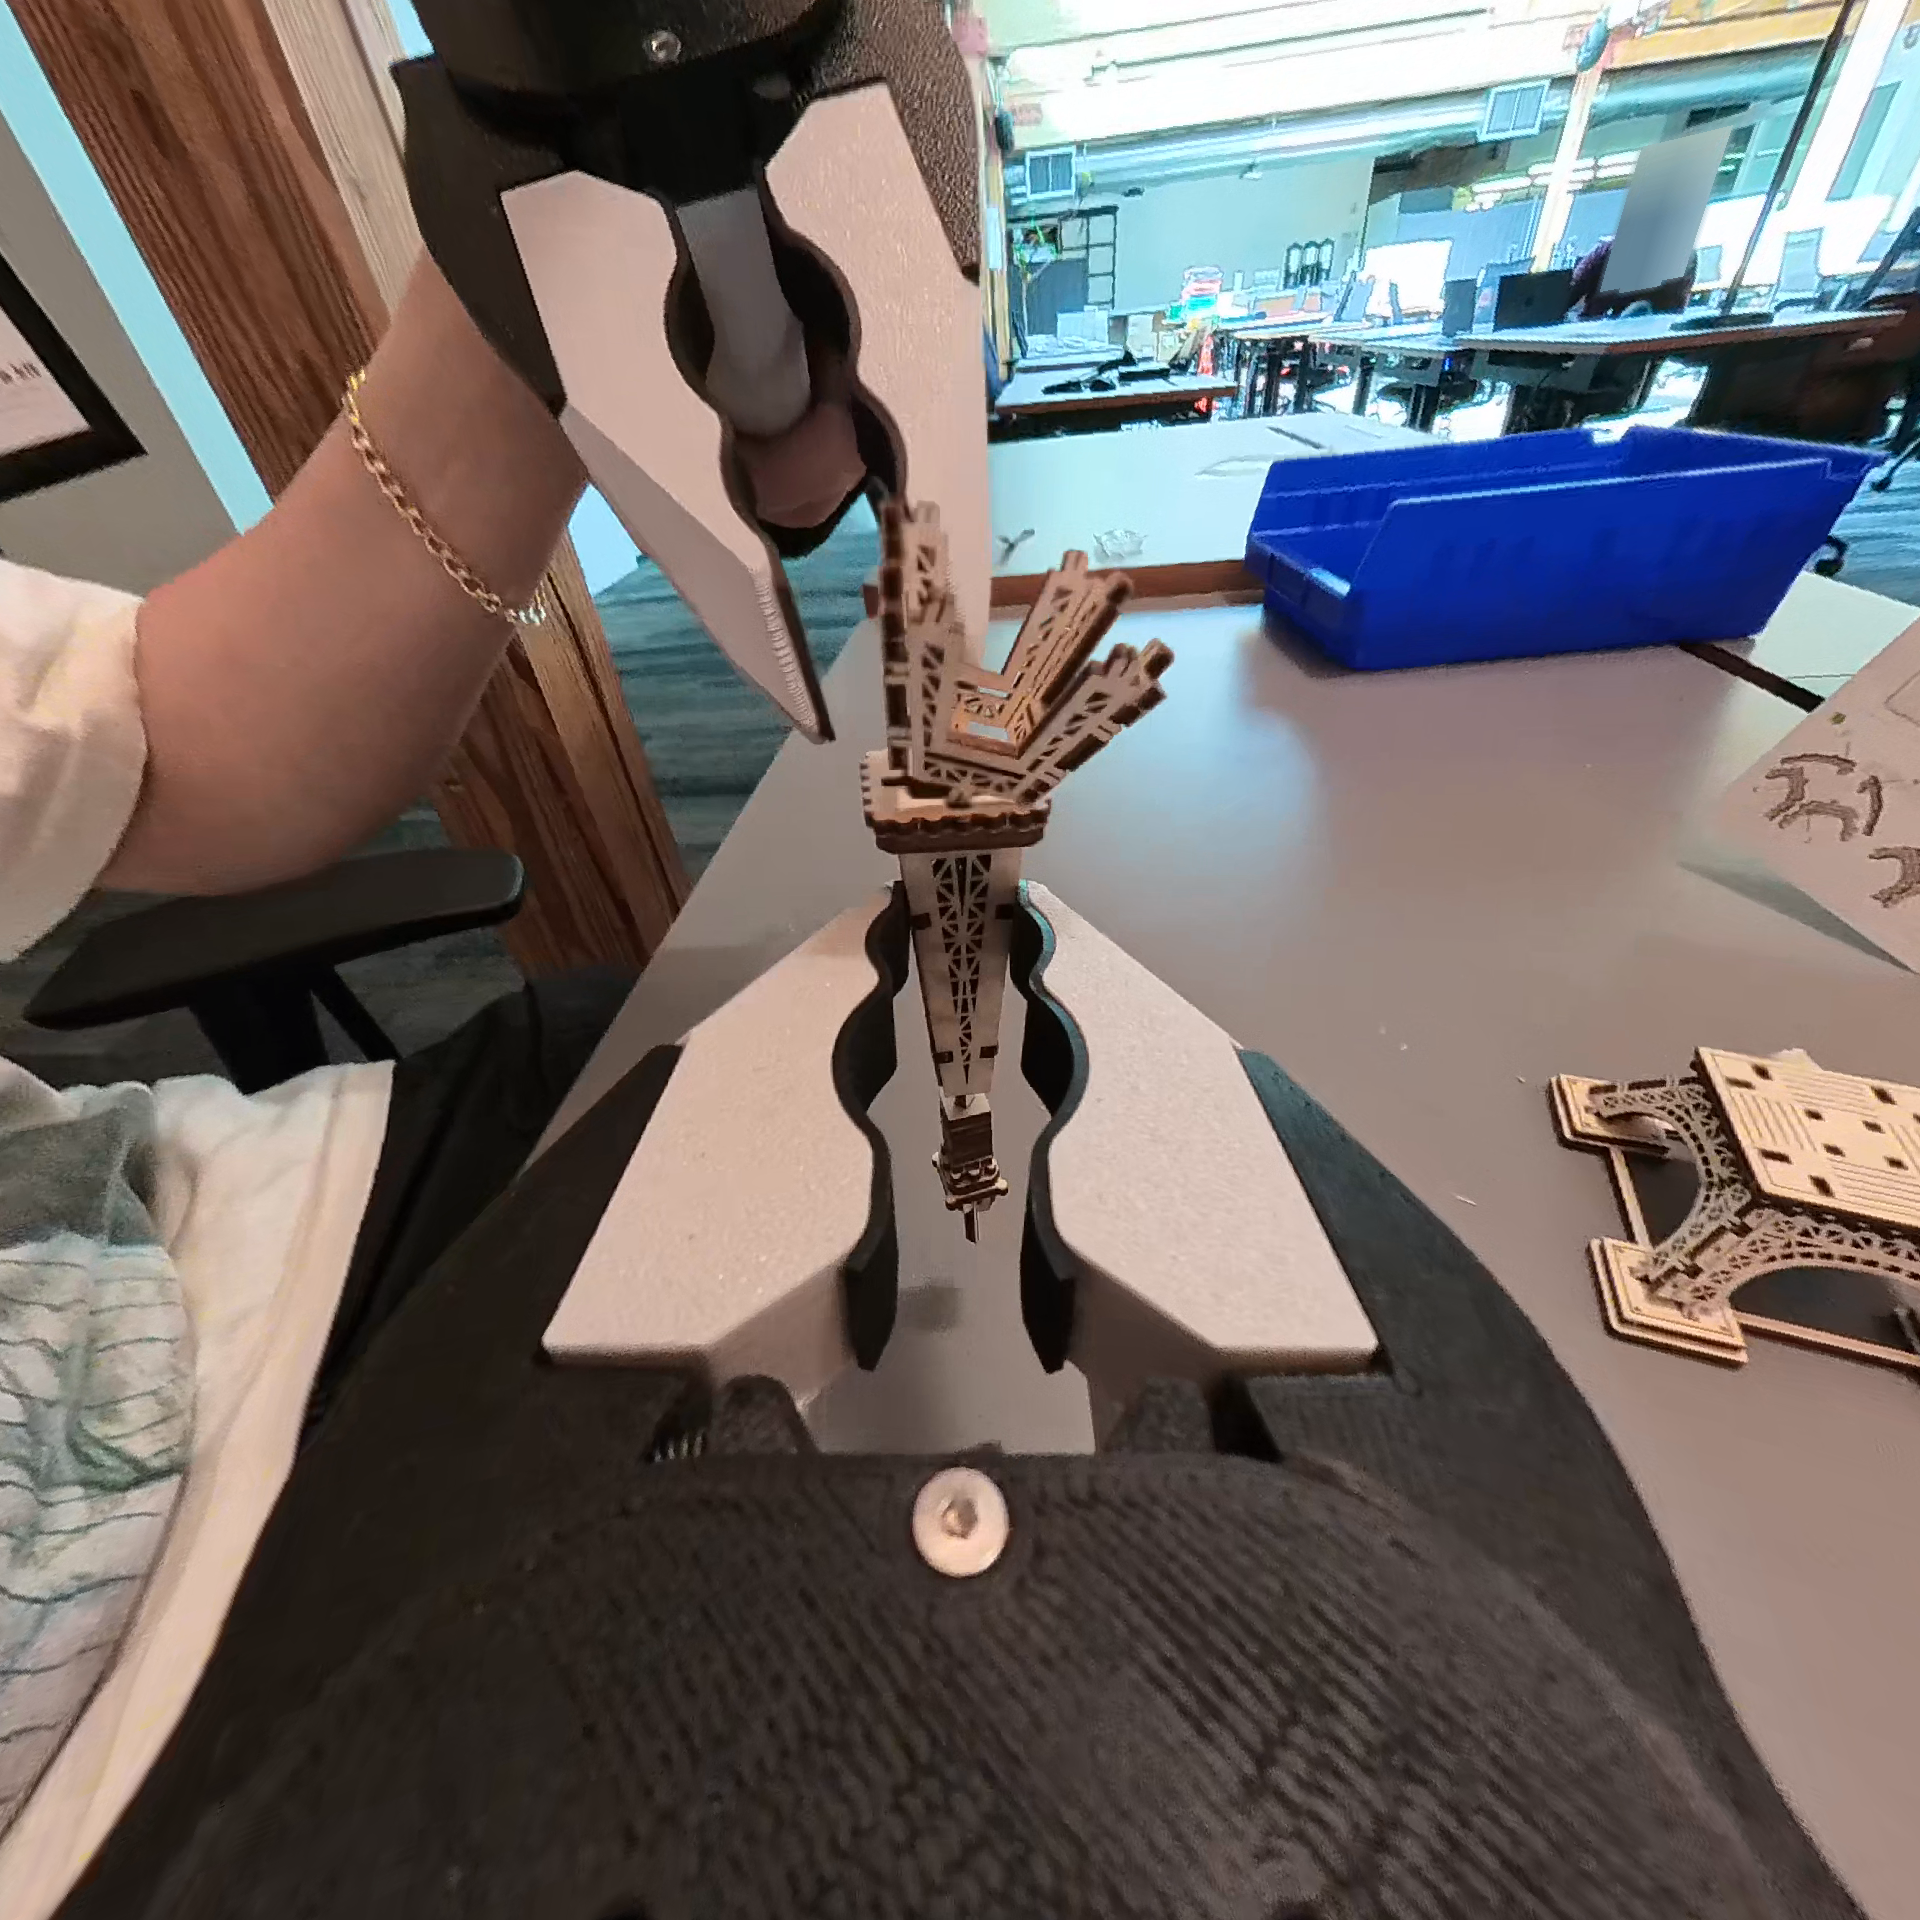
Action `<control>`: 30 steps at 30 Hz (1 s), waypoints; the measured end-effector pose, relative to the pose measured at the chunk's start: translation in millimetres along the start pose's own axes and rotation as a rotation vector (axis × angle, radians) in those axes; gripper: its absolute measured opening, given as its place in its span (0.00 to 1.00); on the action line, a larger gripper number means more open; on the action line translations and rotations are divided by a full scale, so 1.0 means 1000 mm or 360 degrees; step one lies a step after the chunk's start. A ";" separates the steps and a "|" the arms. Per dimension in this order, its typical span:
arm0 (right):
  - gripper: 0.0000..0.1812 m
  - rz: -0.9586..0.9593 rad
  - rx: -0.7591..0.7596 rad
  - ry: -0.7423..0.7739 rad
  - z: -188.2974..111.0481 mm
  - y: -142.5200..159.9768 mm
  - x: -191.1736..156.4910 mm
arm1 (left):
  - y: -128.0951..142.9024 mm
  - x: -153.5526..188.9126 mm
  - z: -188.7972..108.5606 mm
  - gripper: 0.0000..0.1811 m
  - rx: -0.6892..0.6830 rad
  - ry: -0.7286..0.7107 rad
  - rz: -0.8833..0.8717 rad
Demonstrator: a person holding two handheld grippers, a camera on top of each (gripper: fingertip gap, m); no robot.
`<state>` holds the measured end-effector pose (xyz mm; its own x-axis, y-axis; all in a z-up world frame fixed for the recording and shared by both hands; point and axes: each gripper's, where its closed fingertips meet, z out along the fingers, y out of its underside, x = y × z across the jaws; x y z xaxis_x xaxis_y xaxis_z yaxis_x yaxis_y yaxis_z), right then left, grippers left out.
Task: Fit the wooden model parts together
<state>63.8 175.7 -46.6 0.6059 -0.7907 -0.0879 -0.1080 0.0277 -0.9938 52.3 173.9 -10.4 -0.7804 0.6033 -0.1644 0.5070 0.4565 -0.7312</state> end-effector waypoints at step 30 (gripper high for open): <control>0.09 -0.0290 0.0111 0.0740 -0.090 -0.043 0.009 | -0.019 -0.023 -0.026 0.11 0.0246 -0.0356 0.0009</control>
<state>3.2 112.5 1.5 0.1932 -0.9748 0.1114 0.0295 -0.1077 -0.9937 70.5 168.1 24.8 -0.8479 0.4384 -0.2982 0.4630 0.3382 -0.8193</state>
